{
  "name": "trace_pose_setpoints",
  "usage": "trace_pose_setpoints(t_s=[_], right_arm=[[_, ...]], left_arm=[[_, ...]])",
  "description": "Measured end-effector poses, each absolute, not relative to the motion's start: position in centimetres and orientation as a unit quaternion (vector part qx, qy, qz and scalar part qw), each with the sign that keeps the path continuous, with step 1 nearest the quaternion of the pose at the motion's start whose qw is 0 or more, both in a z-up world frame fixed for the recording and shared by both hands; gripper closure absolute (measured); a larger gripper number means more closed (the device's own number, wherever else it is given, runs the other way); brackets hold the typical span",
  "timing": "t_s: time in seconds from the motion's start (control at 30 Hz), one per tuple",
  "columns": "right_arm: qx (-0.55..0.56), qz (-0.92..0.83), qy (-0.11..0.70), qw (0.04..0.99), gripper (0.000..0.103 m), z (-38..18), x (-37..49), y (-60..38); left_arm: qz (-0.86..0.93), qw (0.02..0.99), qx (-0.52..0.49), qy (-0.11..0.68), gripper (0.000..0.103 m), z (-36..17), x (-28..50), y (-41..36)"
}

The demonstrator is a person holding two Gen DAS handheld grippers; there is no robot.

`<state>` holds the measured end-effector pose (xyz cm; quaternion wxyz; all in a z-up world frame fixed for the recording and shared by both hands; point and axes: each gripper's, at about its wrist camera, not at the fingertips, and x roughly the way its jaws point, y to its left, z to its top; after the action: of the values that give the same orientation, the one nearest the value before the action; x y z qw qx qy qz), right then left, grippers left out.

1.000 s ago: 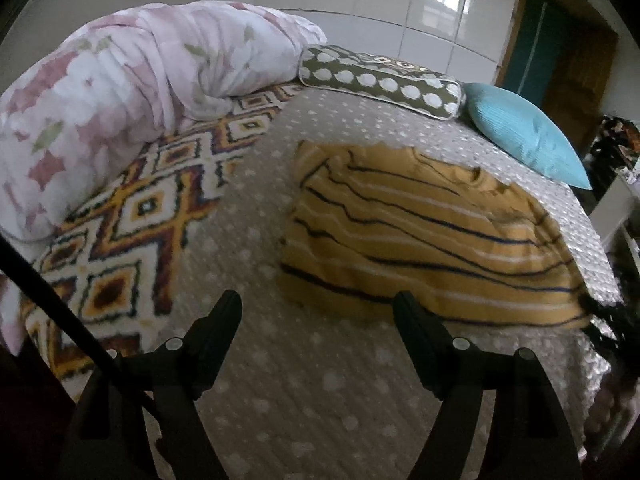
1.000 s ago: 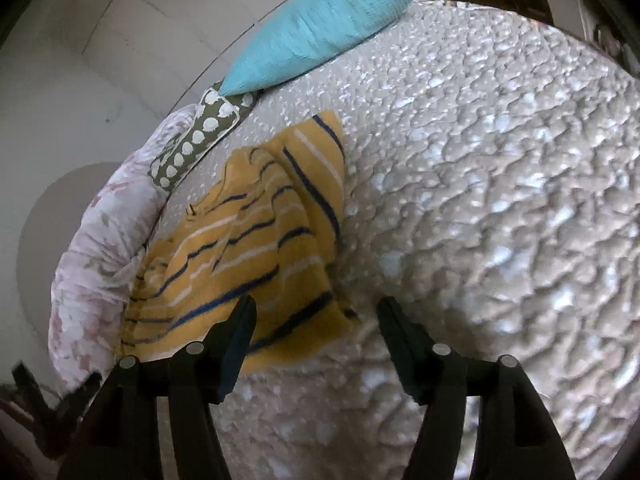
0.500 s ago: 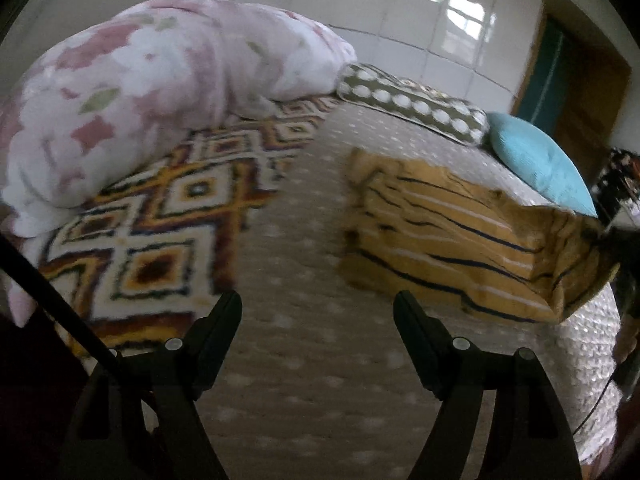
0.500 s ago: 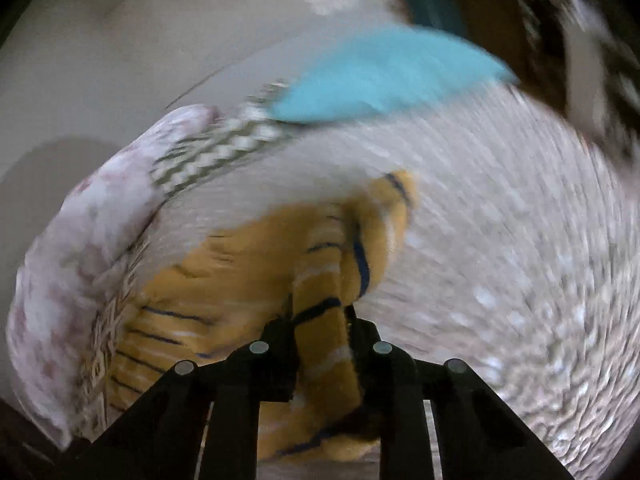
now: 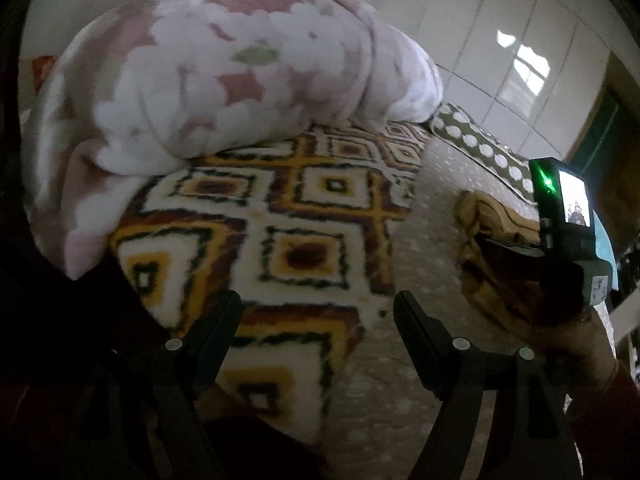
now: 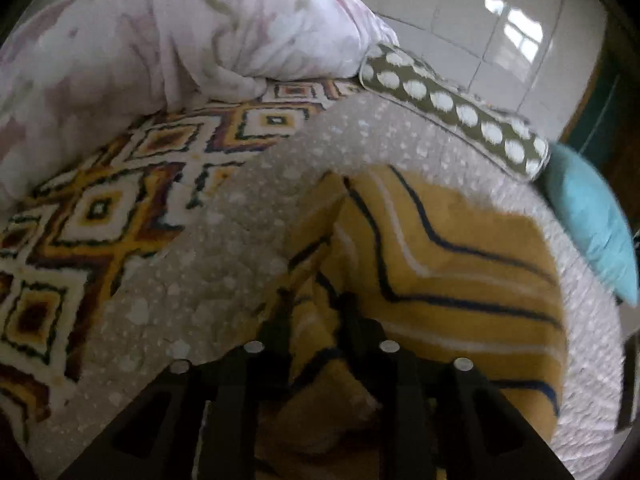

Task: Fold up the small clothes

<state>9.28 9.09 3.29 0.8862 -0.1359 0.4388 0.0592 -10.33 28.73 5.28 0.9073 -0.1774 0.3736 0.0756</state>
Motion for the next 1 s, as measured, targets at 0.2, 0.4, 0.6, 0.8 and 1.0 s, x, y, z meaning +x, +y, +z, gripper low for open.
trace_pose_setpoints(t_s=[0.2, 0.4, 0.6, 0.8, 1.0], right_arm=[[-0.033, 0.216, 0.434, 0.874, 0.051, 7.9, 7.4, 6.8], [0.061, 0.167, 0.386, 0.905, 0.040, 12.5, 4.3, -4.1], [0.151, 0.145, 0.435, 0.876, 0.088, 8.9, 5.5, -11.1], [0.229, 0.171, 0.486, 0.826, 0.090, 2.3, 7.6, -10.1], [0.204, 0.199, 0.479, 0.831, 0.090, 3.7, 5.8, -10.8]], left_arm=[[0.049, 0.907, -0.188, 0.374, 0.026, 5.8, -9.5, 27.6], [0.004, 0.916, -0.163, 0.368, 0.025, 7.8, -6.6, 23.7], [-0.067, 0.915, -0.172, 0.359, 0.025, 9.4, -0.1, 17.9], [-0.036, 0.908, -0.052, 0.414, 0.040, 5.9, 6.0, 11.6], [0.035, 0.872, -0.059, 0.485, 0.089, 0.1, 6.8, 15.7]])
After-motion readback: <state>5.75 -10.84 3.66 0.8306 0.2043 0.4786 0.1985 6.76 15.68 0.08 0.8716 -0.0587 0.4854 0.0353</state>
